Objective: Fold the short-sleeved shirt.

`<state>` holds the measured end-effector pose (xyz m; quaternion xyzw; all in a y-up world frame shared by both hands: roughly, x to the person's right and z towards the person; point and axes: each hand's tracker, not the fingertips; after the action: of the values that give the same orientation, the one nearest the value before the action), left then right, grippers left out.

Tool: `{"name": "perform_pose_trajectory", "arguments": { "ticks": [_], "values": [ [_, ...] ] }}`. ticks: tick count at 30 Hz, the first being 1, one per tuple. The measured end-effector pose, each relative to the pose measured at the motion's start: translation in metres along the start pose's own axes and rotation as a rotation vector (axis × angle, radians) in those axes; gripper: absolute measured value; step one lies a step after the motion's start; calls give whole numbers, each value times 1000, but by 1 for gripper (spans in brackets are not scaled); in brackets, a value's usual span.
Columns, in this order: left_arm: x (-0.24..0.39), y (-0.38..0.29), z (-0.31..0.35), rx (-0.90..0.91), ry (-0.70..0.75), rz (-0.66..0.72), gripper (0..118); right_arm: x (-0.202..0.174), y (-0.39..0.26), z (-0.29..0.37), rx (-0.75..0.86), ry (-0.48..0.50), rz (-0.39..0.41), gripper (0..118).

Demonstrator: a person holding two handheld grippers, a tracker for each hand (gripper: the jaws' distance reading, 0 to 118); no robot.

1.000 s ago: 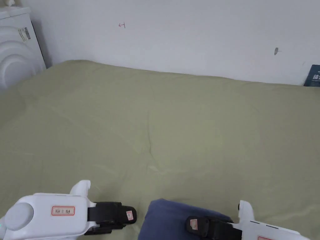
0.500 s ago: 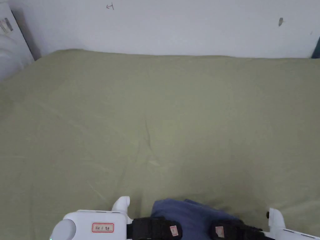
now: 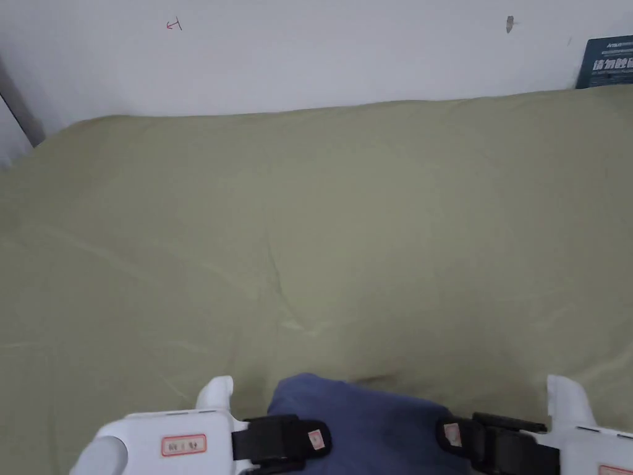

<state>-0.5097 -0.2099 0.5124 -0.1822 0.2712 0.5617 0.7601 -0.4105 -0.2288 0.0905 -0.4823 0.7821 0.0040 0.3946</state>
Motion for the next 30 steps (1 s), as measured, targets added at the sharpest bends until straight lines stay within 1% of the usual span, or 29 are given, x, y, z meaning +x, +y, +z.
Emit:
{"name": "perform_pose_trajectory", "arguments": {
  "ticks": [2,8,9,10,11,13,14,15,16,17,18,19,20,21,22,23,24,25,28,29,30],
  "values": [
    [-10,11,32,21,50,-40,28,-7,4,10,20,-12,21,0],
    [-68,51,169,193,263,-38,28,-15,10,27,52,-47,37,0],
    [-81,57,189,176,278,-51,28,-15,8,29,52,-52,30,0],
    [-94,63,208,187,351,-53,28,-15,7,30,46,-68,23,0],
    [-100,69,223,176,391,-11,28,-16,6,31,38,-81,20,0],
    [-125,82,248,120,491,29,28,-16,2,32,11,-108,13,0],
    [-139,90,258,49,546,61,30,-16,1,34,-6,-122,7,0],
    [-162,100,263,32,623,100,42,-18,1,35,-26,-125,10,0],
    [-175,100,264,27,686,115,75,-21,2,37,-31,-135,29,0],
    [-189,100,263,34,775,133,97,-25,1,40,-22,-144,54,0],
    [-200,99,261,29,857,166,104,-29,1,44,-12,-138,58,0],
    [-222,100,264,66,871,211,106,-32,1,47,-3,-127,56,0],
    [-229,97,270,110,765,317,106,-36,3,53,15,-100,50,0],
    [-226,92,275,189,707,370,106,-40,5,58,23,-102,57,0],
    [-219,93,284,238,721,348,106,-45,8,64,36,-104,74,0],
    [-198,88,283,261,712,346,106,-50,13,71,39,-106,97,0],
    [-186,87,292,270,720,313,106,-55,19,79,50,-124,126,0],
    [-170,85,299,279,758,275,105,-60,24,86,60,-132,147,0],
    [-110,69,321,409,864,154,105,-79,38,108,110,-181,221,0],
    [-86,63,324,466,879,107,105,-87,42,116,124,-209,247,0],
    [-56,52,322,514,909,55,105,-96,45,122,151,-254,294,0]
  ]
}}
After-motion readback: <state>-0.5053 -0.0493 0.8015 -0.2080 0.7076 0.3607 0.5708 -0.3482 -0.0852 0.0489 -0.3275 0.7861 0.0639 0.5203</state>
